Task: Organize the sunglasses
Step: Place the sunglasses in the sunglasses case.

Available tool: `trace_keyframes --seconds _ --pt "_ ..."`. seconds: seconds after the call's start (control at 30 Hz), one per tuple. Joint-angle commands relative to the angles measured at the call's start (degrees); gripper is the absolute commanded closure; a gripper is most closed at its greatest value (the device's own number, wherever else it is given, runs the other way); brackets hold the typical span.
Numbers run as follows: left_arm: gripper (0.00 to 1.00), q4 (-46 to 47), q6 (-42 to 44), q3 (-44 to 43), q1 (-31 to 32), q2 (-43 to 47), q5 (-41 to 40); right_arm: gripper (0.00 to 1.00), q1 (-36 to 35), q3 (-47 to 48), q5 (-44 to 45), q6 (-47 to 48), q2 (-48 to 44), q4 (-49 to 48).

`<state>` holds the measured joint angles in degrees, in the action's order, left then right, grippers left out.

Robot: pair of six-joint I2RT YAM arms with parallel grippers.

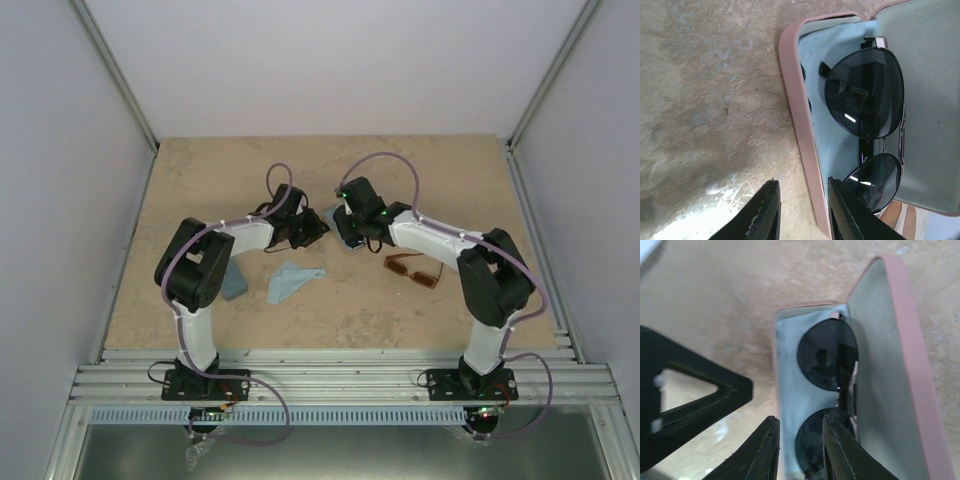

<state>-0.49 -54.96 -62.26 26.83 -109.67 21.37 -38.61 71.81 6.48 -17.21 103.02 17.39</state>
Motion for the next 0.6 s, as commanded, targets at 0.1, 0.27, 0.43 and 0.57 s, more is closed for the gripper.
trace_keyframes --seconds 0.1,0.27,0.43,0.57 --pt "0.71 2.82 -0.67 -2.86 -0.22 -2.96 3.54 0.70 -0.49 5.65 10.82 1.71 6.47 4.98" --pt "0.71 3.09 -1.17 -3.77 -0.25 -4.55 4.25 0.69 -0.59 7.07 12.37 2.21 9.29 4.89" --pt "0.72 3.39 -1.51 -4.24 -0.25 -5.42 4.63 0.72 -0.59 8.28 11.51 3.04 11.76 4.21" --pt "0.72 3.56 -1.58 -3.64 -0.27 -4.92 4.50 0.74 -0.59 8.58 10.06 3.67 12.51 3.23"
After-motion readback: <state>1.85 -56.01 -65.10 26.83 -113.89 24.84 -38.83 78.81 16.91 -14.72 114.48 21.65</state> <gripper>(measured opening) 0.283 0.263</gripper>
